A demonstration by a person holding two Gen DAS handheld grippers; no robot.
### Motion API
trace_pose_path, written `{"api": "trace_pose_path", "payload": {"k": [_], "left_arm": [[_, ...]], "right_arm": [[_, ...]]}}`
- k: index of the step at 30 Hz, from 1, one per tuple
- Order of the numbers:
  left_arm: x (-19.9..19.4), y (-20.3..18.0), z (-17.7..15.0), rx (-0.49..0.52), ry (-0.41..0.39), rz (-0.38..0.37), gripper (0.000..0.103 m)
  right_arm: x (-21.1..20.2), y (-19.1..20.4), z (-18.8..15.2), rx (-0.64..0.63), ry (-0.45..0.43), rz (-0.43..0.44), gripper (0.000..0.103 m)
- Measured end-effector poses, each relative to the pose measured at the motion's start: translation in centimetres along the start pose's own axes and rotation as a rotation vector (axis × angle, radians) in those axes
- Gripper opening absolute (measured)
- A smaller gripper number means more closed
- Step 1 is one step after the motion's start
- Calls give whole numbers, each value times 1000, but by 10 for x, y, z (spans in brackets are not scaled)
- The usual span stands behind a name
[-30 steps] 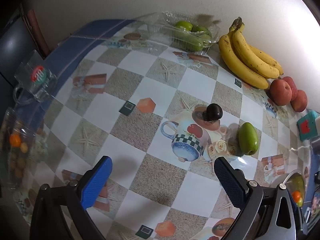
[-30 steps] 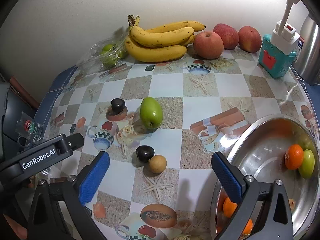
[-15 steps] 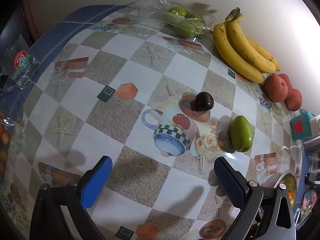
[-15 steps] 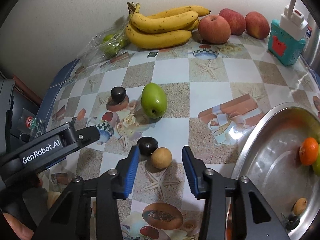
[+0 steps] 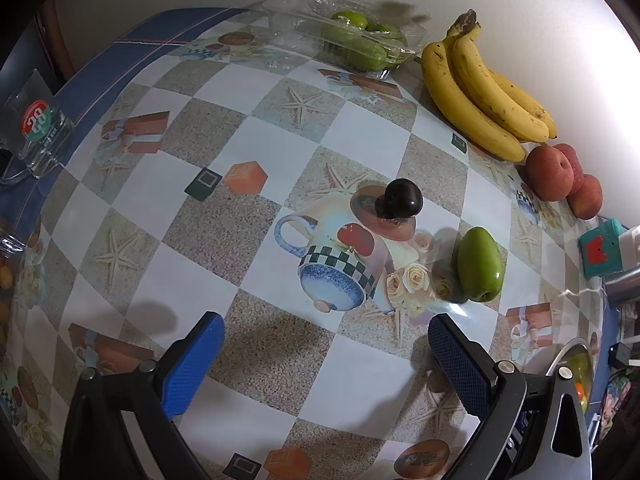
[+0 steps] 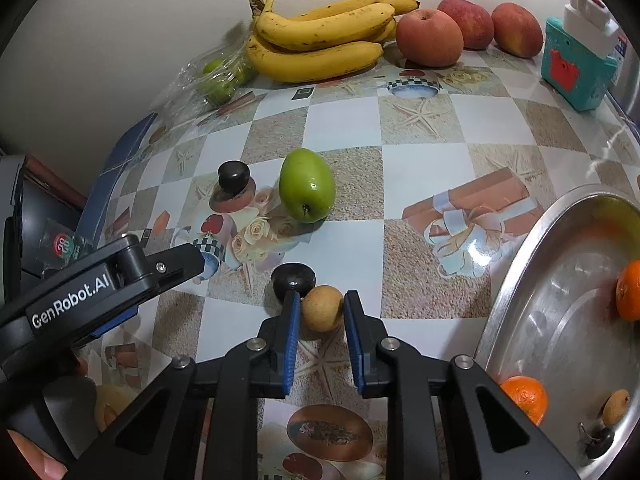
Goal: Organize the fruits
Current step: 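Close the right gripper on the brown kiwi and lift it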
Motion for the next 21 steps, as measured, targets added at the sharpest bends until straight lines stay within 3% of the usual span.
{"api": "trace_pose_path", "payload": {"k": [21], "left_arm": [[-3,-1,0,12,-4,-3,103]], "right_arm": [[7,-1,1,1,14,6,25]]}}
Point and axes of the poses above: each gripper's, at about its wrist camera, not at the fingertips, and x roughly the way its jaws point, y to its left, z to its top, the point moved 3 cm from there along x, roughly the way its jaws point, and after that the axes turned 5 degrees about -x, right-handed, at the moved point
